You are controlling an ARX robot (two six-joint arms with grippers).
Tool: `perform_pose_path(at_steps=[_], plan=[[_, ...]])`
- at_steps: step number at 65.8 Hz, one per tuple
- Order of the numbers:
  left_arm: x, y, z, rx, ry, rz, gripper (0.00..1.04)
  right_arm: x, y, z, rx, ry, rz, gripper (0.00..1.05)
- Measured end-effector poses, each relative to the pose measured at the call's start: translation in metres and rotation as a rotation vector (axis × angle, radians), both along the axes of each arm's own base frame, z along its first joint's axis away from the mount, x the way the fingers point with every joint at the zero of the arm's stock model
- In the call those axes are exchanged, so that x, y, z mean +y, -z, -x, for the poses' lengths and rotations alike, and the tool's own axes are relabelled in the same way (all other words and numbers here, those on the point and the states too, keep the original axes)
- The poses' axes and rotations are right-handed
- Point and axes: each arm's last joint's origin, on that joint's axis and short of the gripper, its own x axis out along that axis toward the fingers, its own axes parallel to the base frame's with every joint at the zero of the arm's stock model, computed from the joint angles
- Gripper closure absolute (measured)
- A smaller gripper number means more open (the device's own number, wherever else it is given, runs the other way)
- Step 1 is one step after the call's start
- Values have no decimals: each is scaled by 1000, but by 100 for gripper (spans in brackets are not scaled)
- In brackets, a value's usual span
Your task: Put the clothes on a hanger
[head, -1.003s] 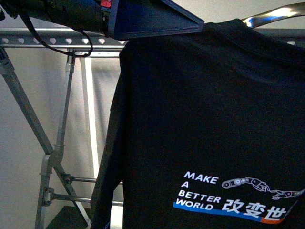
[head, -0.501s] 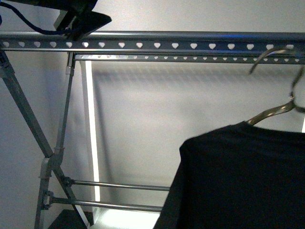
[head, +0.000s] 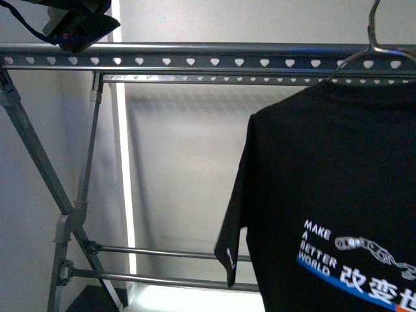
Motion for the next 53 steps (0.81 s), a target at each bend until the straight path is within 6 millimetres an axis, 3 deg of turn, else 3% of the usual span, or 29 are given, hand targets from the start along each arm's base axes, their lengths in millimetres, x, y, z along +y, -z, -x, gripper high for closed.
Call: perform_pose_path(at_steps=[6,14,20,26,34,53], plan=[[4,3,5,92,-179,-141,17,1,-7,0,44,78,-98,100],[18,30,38,145,-286,-385,38,1,-16,-2,96,175,-222,100],[27,49,64,124,-301,-443,52,-2,-22,-6,126,248,-282,100],[38,75,89,117,-310,-477,69,-6,-27,-13,151,317,-331,100],[52,128,128,159,-306,-511,101,-15,-30,-37,205,420,-420,100],[65,172,179,164,-305,-520,101,-20,-41,-71,234,512,-479,100]])
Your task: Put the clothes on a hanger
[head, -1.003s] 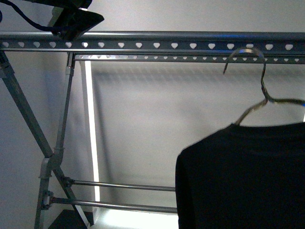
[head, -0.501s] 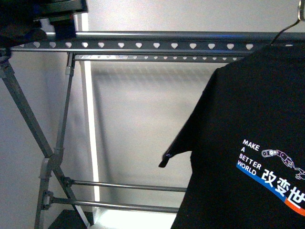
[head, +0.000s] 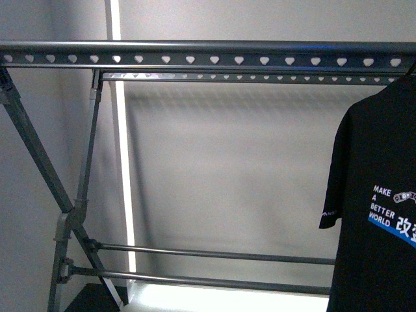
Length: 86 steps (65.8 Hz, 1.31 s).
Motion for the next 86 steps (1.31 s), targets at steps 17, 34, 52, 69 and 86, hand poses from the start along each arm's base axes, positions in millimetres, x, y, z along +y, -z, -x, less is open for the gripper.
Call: perform_pose_path(at_steps=[17,34,52,69,86], plan=[[12,22,30,2,-3,-3,101,12,0,-26,36,23,0,100],[12,37,53,0,-1,-3,101,9,26,-53,109,103,-13,100],[12,45,71,-3,-2,-3,101,13,50,-56,60,103,39,83],[12,52,82,-19,0,-3,101,42,24,20,-337,93,149,34],[12,50,91,-27,0,-3,101,93,71,175,-457,-2,106,8]])
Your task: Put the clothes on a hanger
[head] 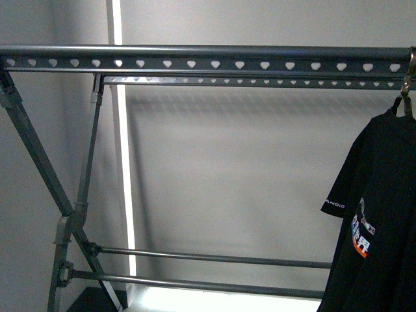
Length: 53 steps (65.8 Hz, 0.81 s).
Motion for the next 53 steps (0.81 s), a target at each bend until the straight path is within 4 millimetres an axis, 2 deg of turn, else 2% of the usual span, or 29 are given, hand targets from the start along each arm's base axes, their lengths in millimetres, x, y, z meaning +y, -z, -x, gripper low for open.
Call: perform_pose_path(at_steps=[6,10,14,28,38,53], plan=[[0,0,3,-1,0,0,101,20,47,44,26,34,67,8],[0,0,5,-2,0,0,101,33,75,69,57,139,140,20],[0,0,6,0,-1,0,101,39,88,80,28,163,177,30],[0,0,10,0,0,0,101,40,102,84,1,186,210,67],[0,4,17,28,1,0,101,41,111,84,-2,184,215,102],[0,3,23,6,0,0,101,40,119,84,-2,186,218,102]])
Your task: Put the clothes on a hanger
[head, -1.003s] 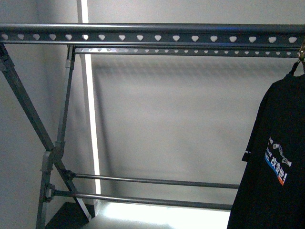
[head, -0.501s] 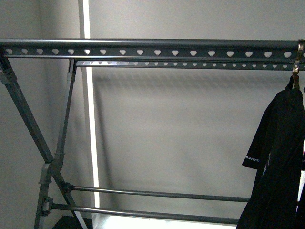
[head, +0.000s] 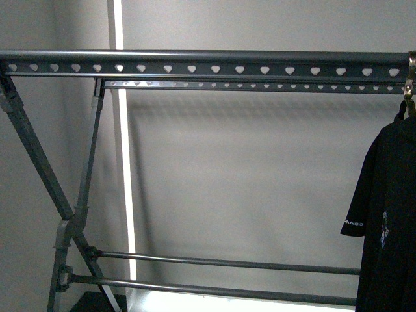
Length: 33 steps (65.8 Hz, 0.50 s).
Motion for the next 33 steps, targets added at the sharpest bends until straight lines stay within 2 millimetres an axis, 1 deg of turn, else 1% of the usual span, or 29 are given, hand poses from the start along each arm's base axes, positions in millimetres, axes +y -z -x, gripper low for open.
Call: perform_pose_path(at_steps=[7,13,26,29,31,33], plan=[[0,0,0,0,0,0,101,0,3,0,-6,0,0,102],[0,0,0,0,-1,0,101,0,12,0,-1,0,0,102],[0,0,0,0,0,0,101,0,12,0,-2,0,0,102],[0,0,0,0,0,0,95,0,12,0,-2,0,0,102],[0,0,0,0,0,0,89,0,12,0,-2,0,1,99],[0,0,0,0,0,0,82,0,12,0,-2,0,1,92]])
